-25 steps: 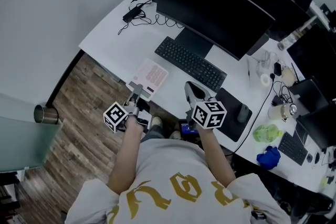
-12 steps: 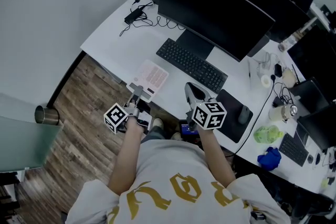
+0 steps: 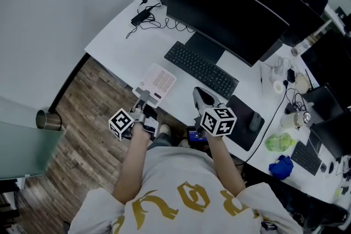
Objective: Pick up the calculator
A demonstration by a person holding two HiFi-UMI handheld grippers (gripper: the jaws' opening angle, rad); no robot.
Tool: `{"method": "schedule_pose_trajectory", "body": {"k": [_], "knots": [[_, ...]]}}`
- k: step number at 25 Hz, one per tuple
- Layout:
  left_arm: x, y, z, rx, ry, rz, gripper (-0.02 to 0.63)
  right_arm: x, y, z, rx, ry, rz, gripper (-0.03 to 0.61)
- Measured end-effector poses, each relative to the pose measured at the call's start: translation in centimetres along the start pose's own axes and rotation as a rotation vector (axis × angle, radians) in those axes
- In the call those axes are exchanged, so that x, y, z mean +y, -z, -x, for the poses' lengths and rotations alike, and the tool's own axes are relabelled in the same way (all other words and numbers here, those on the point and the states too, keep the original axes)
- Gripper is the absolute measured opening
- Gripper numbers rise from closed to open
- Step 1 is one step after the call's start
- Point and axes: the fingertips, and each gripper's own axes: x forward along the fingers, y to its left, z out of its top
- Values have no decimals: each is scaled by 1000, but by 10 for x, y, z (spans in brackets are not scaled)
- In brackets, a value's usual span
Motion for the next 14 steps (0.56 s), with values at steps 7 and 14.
{"method": "schedule_pose_trajectory", "body": {"k": [7, 14], "knots": [[1, 0, 0, -1, 0, 1, 77, -1, 0, 1, 0, 1, -1, 23], [2, -7, -6, 0, -1, 10, 77, 0, -1, -8, 4, 1, -1, 23]]}}
